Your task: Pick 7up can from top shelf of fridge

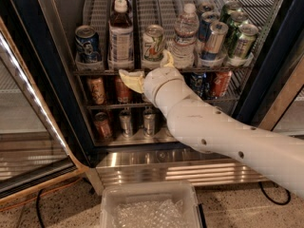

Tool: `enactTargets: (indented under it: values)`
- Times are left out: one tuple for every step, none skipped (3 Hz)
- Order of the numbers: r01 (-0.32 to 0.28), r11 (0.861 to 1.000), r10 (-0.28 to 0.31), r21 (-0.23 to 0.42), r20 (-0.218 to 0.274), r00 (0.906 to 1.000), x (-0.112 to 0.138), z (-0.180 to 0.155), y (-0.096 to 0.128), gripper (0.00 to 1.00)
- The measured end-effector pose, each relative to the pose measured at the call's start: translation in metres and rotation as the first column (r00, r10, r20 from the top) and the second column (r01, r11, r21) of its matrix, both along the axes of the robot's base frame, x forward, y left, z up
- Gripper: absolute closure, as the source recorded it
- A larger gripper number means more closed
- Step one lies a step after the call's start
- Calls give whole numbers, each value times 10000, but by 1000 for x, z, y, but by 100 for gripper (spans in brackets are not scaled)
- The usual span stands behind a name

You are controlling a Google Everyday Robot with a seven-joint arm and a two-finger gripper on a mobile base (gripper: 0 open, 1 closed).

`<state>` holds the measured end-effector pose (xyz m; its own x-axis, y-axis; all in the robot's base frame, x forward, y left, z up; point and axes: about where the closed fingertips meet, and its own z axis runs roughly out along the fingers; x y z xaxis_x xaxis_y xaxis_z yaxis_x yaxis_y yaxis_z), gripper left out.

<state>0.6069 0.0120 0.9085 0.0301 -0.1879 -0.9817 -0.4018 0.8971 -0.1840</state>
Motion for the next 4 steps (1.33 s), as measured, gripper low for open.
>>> enactTargets:
  values:
    - [275, 9996, -274, -10, 551, 9981, 10, 2, 0, 22]
    - [581, 9981, -600, 227, 963, 9935, 14, 10, -2, 23]
    - [748, 9961, -798, 469, 1149, 9902, 14, 15, -3, 26]
    - [822, 9946, -893, 633, 1194, 9888, 14, 15, -1, 35]
